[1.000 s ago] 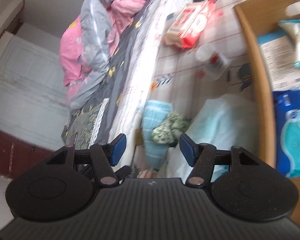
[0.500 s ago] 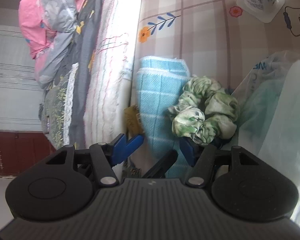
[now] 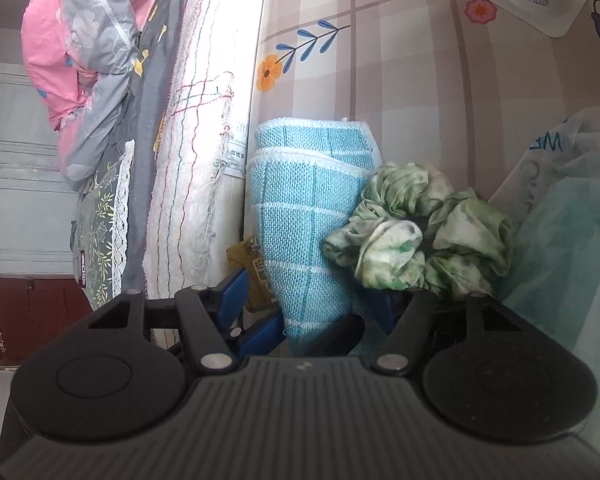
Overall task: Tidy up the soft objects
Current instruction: 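Close the right tool on the blue checked towel, then carry the blue checked towel with the right tool into the box and release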
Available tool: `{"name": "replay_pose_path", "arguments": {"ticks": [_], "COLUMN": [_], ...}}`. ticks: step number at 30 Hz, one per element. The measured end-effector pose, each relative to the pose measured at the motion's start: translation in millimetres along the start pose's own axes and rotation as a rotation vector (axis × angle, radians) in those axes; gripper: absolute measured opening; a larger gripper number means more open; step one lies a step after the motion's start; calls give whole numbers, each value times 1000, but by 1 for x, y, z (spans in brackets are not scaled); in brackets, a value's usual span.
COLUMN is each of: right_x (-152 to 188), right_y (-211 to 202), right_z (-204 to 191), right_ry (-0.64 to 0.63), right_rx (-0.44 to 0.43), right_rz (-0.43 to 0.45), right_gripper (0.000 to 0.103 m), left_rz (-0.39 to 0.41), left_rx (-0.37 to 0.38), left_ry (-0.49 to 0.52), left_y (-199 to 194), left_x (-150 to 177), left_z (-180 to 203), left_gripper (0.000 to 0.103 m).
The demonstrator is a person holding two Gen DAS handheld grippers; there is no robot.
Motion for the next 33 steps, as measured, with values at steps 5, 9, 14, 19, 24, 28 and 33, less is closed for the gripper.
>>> {"name": "replay_pose_path", "arguments": {"ticks": [5, 9, 14, 19, 24, 28, 33], "right_x": [3, 7, 13, 15, 11, 8, 6], "right_y": [-14, -39, -83, -137, -206, -261, -309], "right_z": [3, -5, -21, -27, -4, 37, 103], "right_ry": [5, -14, -48, -81, -64, -13, 81], "right_rx": [-38, -97, -207, -289, -340, -350, -319], "right_rz": [27, 60, 115, 208, 328, 420, 496], "right_gripper": [30, 25, 23, 23, 22, 21, 17], "left_rz": [29, 83, 158, 225, 267, 270, 238], "left_rx": [17, 27, 45, 91, 186, 277, 342], "left_ry": [18, 46, 78, 130, 217, 275, 309], "left_y": [-16, -45, -81, -108, -115, -103, -75], "left_x": [-4, -12, -28, -44, -60, -64, -54], "left_z": [11, 28, 49, 87, 148, 206, 256], "left_gripper": [30, 30, 30, 30, 31, 36, 49]}}
Point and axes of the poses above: each gripper's, at about its wrist camera, not at the fingertips, and y roughly the way its jaws point, z to its right, x to its underside, the point moved 9 cm from there along y, roughly the way its jaws point, and after that the axes turned 7 degrees about z, right-handed, at the moved point
